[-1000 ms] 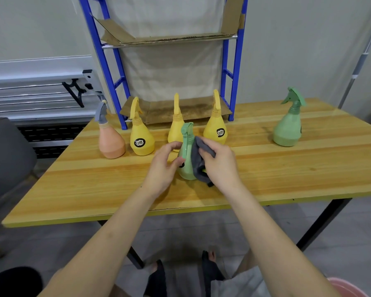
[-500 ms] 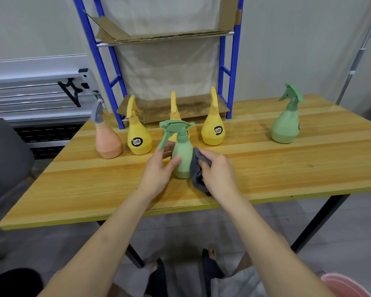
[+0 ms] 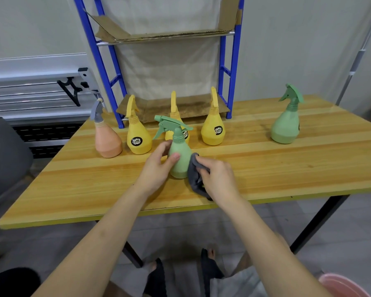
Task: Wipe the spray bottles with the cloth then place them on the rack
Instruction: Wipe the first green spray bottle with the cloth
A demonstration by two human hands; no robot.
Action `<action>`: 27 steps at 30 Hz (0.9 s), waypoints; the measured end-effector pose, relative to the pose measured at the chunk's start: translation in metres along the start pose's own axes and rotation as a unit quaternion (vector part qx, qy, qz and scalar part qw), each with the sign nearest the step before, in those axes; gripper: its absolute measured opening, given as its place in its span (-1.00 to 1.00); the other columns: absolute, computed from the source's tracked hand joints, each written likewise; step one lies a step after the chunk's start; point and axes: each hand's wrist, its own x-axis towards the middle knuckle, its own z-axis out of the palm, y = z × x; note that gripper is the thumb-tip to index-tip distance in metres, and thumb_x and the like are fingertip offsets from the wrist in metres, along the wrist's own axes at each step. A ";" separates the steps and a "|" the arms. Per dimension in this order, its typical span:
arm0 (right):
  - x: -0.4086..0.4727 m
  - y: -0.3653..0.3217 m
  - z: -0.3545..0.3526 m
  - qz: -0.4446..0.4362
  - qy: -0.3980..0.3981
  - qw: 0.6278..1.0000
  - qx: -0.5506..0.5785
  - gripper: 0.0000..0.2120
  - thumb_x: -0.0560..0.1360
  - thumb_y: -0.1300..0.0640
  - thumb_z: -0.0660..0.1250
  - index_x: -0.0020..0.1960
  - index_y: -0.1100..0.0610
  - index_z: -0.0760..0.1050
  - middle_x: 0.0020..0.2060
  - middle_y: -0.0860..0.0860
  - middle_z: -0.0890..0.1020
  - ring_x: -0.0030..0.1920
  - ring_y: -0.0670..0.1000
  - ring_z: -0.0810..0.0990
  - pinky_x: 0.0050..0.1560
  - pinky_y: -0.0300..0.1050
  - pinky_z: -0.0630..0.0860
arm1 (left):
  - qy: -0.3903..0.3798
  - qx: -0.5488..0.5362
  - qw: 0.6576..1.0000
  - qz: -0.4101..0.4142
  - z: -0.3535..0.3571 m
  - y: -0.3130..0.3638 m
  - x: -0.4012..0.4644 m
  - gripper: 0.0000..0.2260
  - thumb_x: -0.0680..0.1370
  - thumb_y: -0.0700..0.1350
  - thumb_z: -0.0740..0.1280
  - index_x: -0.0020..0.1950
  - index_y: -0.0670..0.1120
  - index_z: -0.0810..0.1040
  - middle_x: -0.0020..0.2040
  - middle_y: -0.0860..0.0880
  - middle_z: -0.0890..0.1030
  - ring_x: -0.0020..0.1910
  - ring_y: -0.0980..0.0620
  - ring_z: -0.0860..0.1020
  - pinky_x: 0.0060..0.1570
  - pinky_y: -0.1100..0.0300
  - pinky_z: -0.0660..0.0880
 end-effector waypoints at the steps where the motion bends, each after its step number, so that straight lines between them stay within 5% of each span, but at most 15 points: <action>1: 0.003 -0.004 -0.001 -0.005 0.015 1.000 0.018 -0.79 0.60 0.20 0.36 0.14 0.01 0.70 -0.09 -0.03 0.73 -0.08 -0.02 0.65 -0.06 -0.17 0.53 | 0.001 0.022 1.000 0.002 -0.002 0.000 0.001 -0.61 0.66 0.03 0.31 0.47 -0.01 0.43 0.30 0.04 0.51 0.23 0.29 0.49 0.25 0.32 0.45; 3: 0.012 -0.012 0.001 -0.039 0.049 0.997 0.050 -0.73 0.58 0.26 0.37 0.22 0.05 0.68 0.13 -0.05 0.71 0.15 -0.12 0.64 0.20 -0.30 0.51 | -0.005 0.055 0.998 0.008 -0.004 0.002 0.002 -0.59 0.67 0.02 0.28 0.51 -0.02 0.42 0.23 0.00 0.44 0.13 0.38 0.44 0.17 0.49 0.37; 7: 0.027 -0.019 0.007 -0.098 0.058 0.990 0.085 -0.68 0.57 0.33 0.38 0.29 0.11 0.64 0.28 -0.03 0.64 0.31 -0.15 0.57 0.39 -0.23 0.44 | -0.026 0.070 0.997 0.016 -0.009 0.005 0.004 -0.58 0.69 0.00 0.24 0.55 -0.02 0.39 0.25 0.01 0.46 0.22 0.23 0.45 0.33 0.27 0.38; 11: 0.005 0.002 0.009 -0.103 0.041 0.993 0.025 -0.62 0.54 0.34 0.39 0.30 0.07 0.63 0.29 -0.03 0.63 0.30 -0.17 0.55 0.37 -0.26 0.44 | -0.023 0.053 0.998 0.006 -0.013 0.008 -0.001 -0.58 0.69 -0.06 0.24 0.56 0.07 0.31 0.32 0.07 0.51 0.23 0.26 0.48 0.27 0.21 0.46; 17: -0.001 0.010 0.000 -0.090 -0.003 0.995 -0.040 -0.73 0.53 0.32 0.38 0.16 0.09 0.70 0.11 -0.02 0.72 0.11 0.05 0.69 0.13 0.04 0.61 | -0.030 0.016 0.999 0.002 -0.012 0.006 -0.002 -0.59 0.71 -0.15 0.19 0.57 0.05 0.33 0.37 0.04 0.56 0.37 0.14 0.48 0.42 0.02 0.42; 23: 0.021 -0.018 -0.004 -0.093 0.048 0.993 0.061 -0.71 0.57 0.33 0.36 0.23 0.14 0.67 0.21 -0.04 0.67 0.23 -0.18 0.58 0.34 -0.33 0.43 | -0.053 0.005 0.998 0.017 -0.009 0.012 -0.006 -0.56 0.68 -0.08 0.29 0.57 0.04 0.34 0.37 0.06 0.57 0.35 0.08 0.52 0.40 -0.07 0.45; 27: 0.016 -0.008 -0.001 -0.106 0.037 0.993 0.040 -0.71 0.58 0.32 0.35 0.25 0.12 0.67 0.18 -0.06 0.68 0.21 -0.16 0.59 0.31 -0.28 0.48 | -0.064 0.017 0.998 0.016 -0.011 0.010 -0.002 -0.53 0.68 -0.06 0.28 0.59 0.05 0.30 0.43 0.07 0.52 0.42 0.08 0.47 0.44 -0.12 0.40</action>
